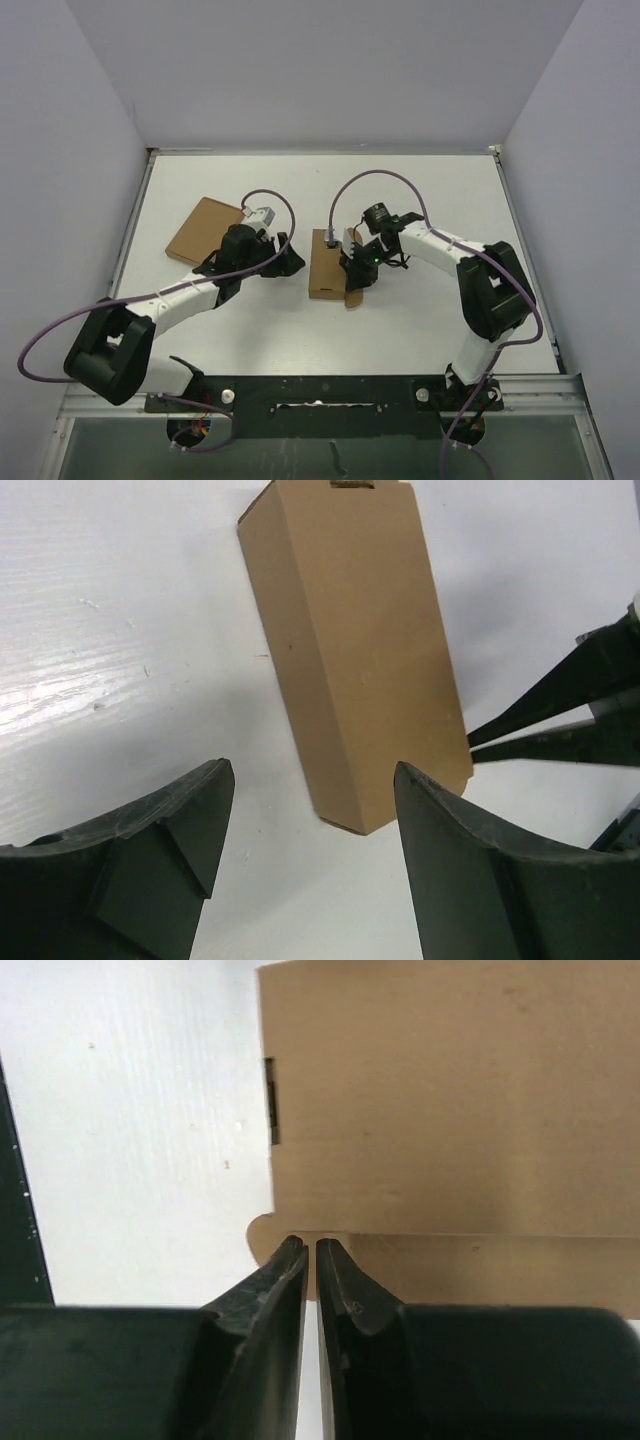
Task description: Fold the paper box
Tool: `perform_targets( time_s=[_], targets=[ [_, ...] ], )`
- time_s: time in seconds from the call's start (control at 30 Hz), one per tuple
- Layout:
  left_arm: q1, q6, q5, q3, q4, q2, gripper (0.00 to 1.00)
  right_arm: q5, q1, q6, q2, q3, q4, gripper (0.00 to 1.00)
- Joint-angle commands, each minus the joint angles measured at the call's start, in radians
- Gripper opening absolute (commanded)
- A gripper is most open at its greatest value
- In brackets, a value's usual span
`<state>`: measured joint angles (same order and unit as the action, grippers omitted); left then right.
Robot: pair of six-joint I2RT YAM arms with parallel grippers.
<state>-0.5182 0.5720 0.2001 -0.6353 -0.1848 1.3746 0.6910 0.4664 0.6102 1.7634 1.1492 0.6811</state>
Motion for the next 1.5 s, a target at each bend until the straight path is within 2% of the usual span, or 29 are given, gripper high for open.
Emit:
perform_targets(
  time_s=[0.0, 0.13, 0.2, 0.27, 0.3, 0.33, 0.4, 0.5, 0.57, 0.8, 1.03, 1.33, 1.47],
  targets=[
    [0.015, -0.032, 0.063, 0.003, -0.063, -0.089, 0.64, 0.033, -0.012, 0.125, -0.121, -0.007, 0.035, 0.16],
    [0.023, -0.076, 0.089, -0.006, -0.039, -0.097, 0.7, 0.127, -0.074, 0.319, -0.243, -0.11, 0.062, 0.36],
    [0.03, -0.088, 0.116, -0.016, -0.044, -0.079, 0.71, 0.184, -0.075, 0.467, -0.339, -0.218, 0.04, 0.52],
    [0.036, -0.088, 0.15, -0.029, -0.061, -0.049, 0.71, 0.223, -0.075, 0.618, -0.446, -0.357, -0.048, 0.71],
    [0.039, -0.081, 0.167, -0.034, -0.073, -0.029, 0.71, 0.232, -0.074, 0.696, -0.485, -0.407, -0.083, 0.78],
    [0.04, -0.074, 0.176, -0.039, -0.083, -0.016, 0.71, 0.232, -0.071, 0.754, -0.477, -0.422, -0.078, 0.78],
    [0.039, -0.06, 0.187, -0.047, -0.101, 0.007, 0.71, 0.192, -0.055, 0.76, -0.445, -0.431, -0.133, 0.71],
    [0.037, -0.029, 0.171, -0.063, -0.1, 0.04, 0.71, 0.047, 0.018, 0.735, -0.429, -0.497, -0.301, 0.7],
    [0.035, -0.015, 0.166, -0.074, -0.092, 0.058, 0.71, -0.007, 0.053, 0.696, -0.404, -0.499, -0.363, 0.65],
    [0.008, -0.026, 0.133, -0.134, -0.041, 0.136, 0.71, -0.157, 0.121, 0.67, -0.298, -0.48, -0.434, 0.48],
    [-0.001, -0.038, 0.116, -0.167, -0.015, 0.203, 0.69, -0.188, 0.134, 0.631, -0.299, -0.485, -0.483, 0.31],
    [-0.007, -0.048, 0.103, -0.19, 0.022, 0.244, 0.65, -0.159, 0.135, 0.596, -0.297, -0.46, -0.451, 0.08],
    [-0.009, -0.039, 0.12, -0.198, 0.023, 0.258, 0.64, -0.146, 0.131, 0.552, -0.284, -0.435, -0.426, 0.04]
  ],
)
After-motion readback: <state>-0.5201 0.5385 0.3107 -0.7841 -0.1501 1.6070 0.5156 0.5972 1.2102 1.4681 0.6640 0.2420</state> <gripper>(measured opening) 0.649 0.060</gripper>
